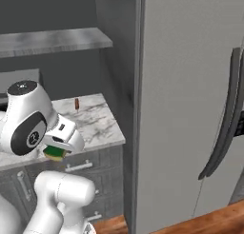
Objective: Place the sponge inside the microwave to prepare for sanitizing.
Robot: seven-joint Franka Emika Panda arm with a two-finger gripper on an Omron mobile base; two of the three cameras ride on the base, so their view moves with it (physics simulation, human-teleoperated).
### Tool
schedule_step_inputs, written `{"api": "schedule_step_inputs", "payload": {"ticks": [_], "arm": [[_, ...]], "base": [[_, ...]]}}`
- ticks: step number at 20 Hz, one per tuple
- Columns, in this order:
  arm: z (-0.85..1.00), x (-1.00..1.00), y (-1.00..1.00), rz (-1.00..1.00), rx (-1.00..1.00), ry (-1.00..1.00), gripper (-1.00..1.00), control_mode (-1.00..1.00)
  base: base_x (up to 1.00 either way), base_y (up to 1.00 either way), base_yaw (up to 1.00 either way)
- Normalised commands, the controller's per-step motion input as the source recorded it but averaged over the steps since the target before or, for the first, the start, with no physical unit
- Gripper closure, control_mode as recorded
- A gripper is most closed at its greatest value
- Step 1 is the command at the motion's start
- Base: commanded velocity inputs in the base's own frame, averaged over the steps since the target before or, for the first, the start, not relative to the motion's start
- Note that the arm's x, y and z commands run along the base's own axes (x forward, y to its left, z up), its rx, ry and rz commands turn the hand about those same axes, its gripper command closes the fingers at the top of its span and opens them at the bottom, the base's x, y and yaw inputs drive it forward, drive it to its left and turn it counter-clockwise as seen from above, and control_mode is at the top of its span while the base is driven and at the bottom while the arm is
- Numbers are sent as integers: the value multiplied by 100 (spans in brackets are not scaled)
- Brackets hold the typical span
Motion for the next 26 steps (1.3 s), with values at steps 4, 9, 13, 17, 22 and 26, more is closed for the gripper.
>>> {"api": "schedule_step_inputs", "payload": {"ticks": [4,9,13,17,22,26], "arm": [[0,0,0,0,0,0,100,100],[0,0,0,0,0,0,100,100],[0,0,0,0,0,0,100,100],[0,0,0,0,0,0,100,100],[0,0,0,0,0,0,100,100],[0,0,0,0,0,0,100,100]], "base": [[-87,-31,-35],[-51,-51,-60],[-26,-45,-72],[0,-48,-82],[1,-33,-90],[1,-37,-80]]}}
